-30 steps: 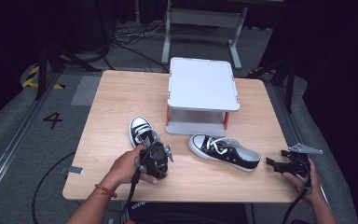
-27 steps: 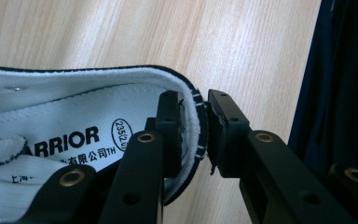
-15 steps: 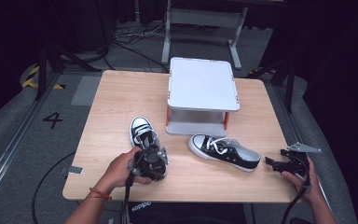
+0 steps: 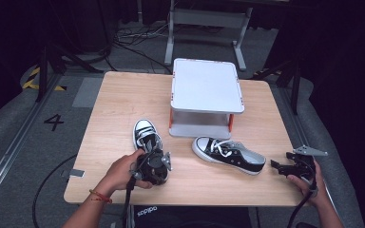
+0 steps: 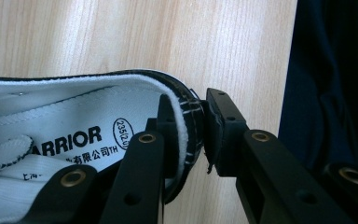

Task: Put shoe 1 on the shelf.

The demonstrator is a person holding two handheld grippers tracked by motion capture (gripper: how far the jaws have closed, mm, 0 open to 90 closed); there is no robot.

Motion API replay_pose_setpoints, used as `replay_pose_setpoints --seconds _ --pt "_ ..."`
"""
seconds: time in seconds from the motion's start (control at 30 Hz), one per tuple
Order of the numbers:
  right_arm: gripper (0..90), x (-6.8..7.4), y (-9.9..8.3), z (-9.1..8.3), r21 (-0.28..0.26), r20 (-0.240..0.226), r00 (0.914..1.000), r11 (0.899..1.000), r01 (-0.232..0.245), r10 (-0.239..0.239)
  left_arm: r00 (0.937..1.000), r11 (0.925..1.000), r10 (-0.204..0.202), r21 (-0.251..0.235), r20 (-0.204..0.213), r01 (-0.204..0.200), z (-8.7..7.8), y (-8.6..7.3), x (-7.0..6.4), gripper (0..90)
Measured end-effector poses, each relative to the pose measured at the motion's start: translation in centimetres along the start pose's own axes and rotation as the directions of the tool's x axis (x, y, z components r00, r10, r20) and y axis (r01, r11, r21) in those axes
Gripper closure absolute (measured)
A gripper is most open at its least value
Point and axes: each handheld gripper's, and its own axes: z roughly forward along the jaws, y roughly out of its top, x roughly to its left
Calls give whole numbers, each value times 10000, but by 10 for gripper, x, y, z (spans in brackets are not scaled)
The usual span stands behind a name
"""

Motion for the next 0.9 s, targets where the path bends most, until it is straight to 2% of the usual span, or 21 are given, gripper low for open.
replay_pose_setpoints --seconds 0.07,0.17,0.2,0.3,0.33,0.5,0.53,0.63,0.83,0.9 --pt "156 0 0 0 -1 -4 10000 10000 5 -5 9999 9999 126 23 -9 -126 -2 0 0 769" --pt "155 0 0 0 -6 14 10000 10000 0 0 9990 9993 368 68 -255 -366 -7 1 -2 762" --pt "156 0 -1 -1 7 23 10000 10000 -6 6 9980 9983 514 302 -377 -502 -8 2 -3 760" --pt "155 0 -1 -1 -4 15 10000 10000 13 -13 9974 9977 561 415 -451 -542 -9 2 -3 759" --pt "156 0 -1 -1 0 -2 10000 10000 4 -4 9960 9963 644 608 -616 -606 -10 2 -2 757" --pt "155 0 -1 -1 -21 20 10000 10000 34 -33 9951 9954 732 670 -668 -687 -17 7 -4 752" --pt "155 0 -1 -1 -20 22 10000 10000 32 -32 9946 9961 773 485 -697 -740 -21 8 -4 752" --pt "155 0 -1 -1 -20 18 10000 10000 37 -37 9903 9932 1049 600 -914 -997 -28 11 -6 751" --pt "156 0 -1 -2 -13 11 10000 10000 44 -44 9855 9926 1147 550 -1247 -1085 -45 15 -4 748" --pt "155 0 -2 -2 -14 4 10000 10000 52 -52 9813 9906 1302 608 -1415 -1227 -52 16 -3 748"
